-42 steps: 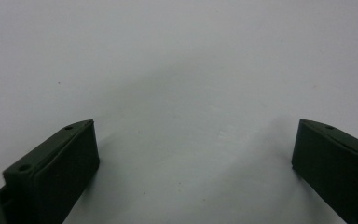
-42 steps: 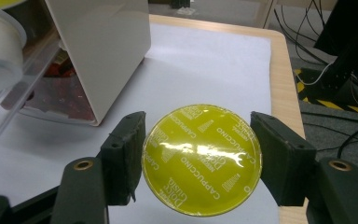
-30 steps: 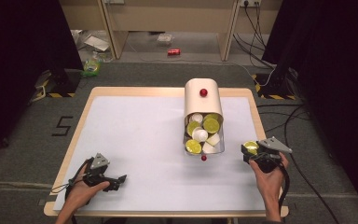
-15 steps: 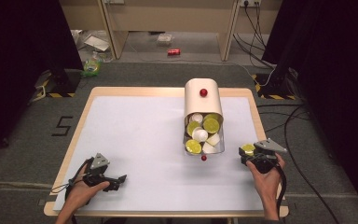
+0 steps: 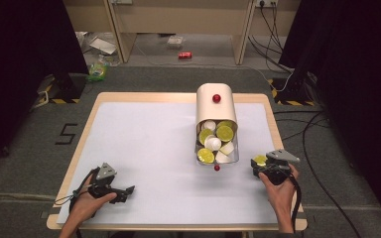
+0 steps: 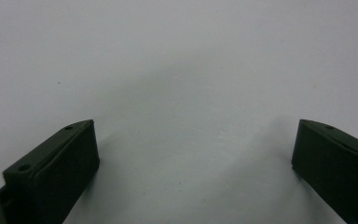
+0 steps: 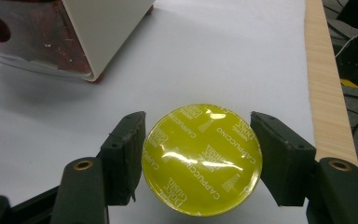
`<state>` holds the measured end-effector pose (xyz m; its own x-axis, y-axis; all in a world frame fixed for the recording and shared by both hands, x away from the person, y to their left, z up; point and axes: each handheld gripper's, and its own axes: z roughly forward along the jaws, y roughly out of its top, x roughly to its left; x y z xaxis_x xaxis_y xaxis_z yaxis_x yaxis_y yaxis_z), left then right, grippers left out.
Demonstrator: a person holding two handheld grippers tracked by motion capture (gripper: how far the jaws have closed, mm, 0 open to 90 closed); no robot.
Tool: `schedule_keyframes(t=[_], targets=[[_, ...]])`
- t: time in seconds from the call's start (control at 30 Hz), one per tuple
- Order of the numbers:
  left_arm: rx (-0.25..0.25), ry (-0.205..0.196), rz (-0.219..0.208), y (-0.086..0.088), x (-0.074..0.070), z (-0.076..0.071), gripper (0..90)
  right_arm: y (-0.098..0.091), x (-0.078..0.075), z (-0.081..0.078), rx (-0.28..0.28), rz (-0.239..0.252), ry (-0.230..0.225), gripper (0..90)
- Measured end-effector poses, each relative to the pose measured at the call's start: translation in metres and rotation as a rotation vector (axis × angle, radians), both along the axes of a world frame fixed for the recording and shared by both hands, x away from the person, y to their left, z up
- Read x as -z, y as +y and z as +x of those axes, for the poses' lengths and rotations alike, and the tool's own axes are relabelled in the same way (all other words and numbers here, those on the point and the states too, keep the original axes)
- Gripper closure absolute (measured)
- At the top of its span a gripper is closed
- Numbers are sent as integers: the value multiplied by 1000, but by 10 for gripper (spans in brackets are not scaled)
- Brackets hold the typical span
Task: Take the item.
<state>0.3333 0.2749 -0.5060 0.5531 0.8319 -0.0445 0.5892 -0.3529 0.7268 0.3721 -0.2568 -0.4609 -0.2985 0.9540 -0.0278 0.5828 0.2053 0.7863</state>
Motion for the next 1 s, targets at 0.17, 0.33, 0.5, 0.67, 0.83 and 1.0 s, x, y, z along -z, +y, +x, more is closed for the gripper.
schedule_keyframes(t=[0.17, 0.33, 0.5, 0.67, 0.83, 1.0], targets=[[0, 0, 0, 0, 0, 0, 0, 4, 2, 0, -10, 0, 7, 383], [0, 0, 0, 0, 0, 0, 0, 5, 3, 1, -12, 0, 12, 383], [0, 0, 0, 0, 0, 0, 0, 4, 5, 1, -16, -5, 16, 383], [0, 0, 0, 0, 0, 0, 0, 5, 7, 2, -9, -2, 27, 383], [0, 0, 0, 0, 0, 0, 0, 4, 8, 2, -12, -4, 28, 383], [0, 0, 0, 0, 0, 0, 0, 5, 10, 2, -15, -6, 36, 383]])
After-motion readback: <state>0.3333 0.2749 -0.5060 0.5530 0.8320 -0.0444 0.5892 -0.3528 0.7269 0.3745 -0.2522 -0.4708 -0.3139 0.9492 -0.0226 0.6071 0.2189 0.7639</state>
